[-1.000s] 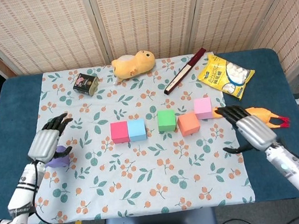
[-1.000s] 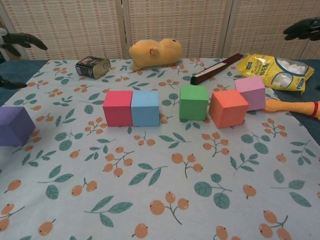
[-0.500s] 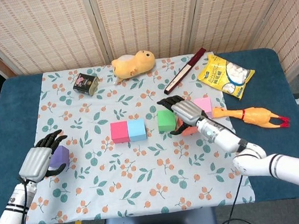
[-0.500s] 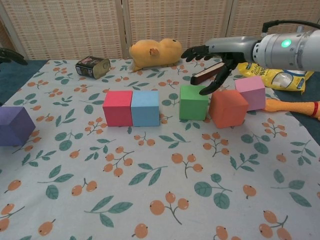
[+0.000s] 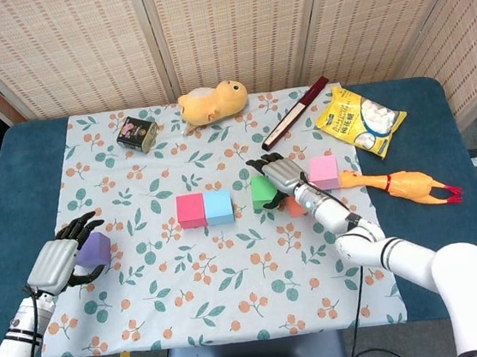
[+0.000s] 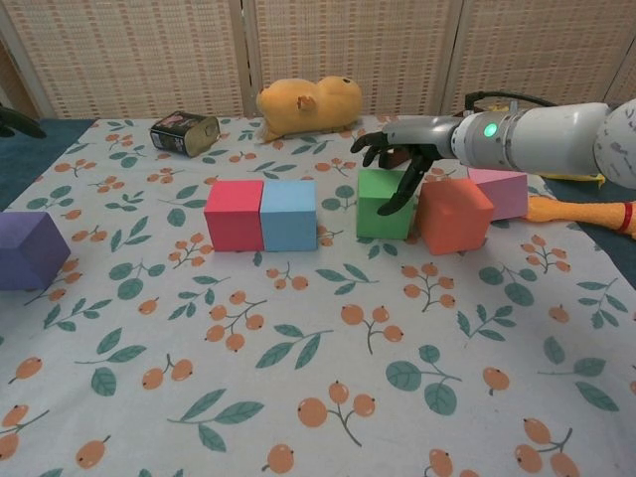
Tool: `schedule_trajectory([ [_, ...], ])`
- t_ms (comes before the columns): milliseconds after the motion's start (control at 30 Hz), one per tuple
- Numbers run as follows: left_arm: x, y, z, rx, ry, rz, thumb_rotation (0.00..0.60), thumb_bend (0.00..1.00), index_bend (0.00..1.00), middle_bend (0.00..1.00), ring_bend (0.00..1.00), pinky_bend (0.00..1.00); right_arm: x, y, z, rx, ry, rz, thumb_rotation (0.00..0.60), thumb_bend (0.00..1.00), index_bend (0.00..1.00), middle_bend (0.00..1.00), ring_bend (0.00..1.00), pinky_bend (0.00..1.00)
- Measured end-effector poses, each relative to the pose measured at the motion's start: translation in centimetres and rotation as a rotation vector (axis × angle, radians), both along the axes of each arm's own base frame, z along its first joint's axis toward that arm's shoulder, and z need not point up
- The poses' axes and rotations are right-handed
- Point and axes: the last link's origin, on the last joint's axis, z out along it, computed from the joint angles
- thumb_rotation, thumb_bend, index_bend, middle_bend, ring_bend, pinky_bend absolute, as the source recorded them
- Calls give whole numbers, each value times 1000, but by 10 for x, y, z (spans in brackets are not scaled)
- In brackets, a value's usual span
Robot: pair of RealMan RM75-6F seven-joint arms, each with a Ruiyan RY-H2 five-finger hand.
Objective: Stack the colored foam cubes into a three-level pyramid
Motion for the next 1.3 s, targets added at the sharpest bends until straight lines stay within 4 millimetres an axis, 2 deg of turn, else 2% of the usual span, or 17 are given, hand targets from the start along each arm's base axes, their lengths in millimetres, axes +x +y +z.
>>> schedule_trajectory([
  [267, 1, 1, -2, -13, -14, -5, 600, 283, 133, 30, 82, 183, -3, 1, -4, -2, -18, 2, 529, 0, 190, 250, 47, 46],
  [333, 1, 1, -2, -16, -17, -6, 600, 284, 131, 29, 82, 183, -4, 1, -4, -8, -23, 7, 542, 0, 250, 272, 69, 61],
  [433, 1, 2, -3, -17, -22, -7, 600, 285, 129, 27, 82, 182, -5, 1, -5, -20, -34, 15, 593, 10, 335, 307, 94, 76],
  [533, 1, 2, -3, -17, -25, -7, 600, 283, 128, 25, 82, 183, -5, 1, -5, -39, -50, 26, 600, 34, 380, 331, 114, 87],
  [800, -1, 2, -1, -16, -28, -5, 600, 282, 121, 22, 82, 185, 1, 7, -2, -39, -97, 47, 600, 33, 382, 336, 114, 88],
  [1300, 1, -1, -2, -21, -42, -19, 600, 281, 111, 16, 81, 185, 24, 12, -11, 2, -122, 28, 600, 33, 381, 336, 115, 88],
])
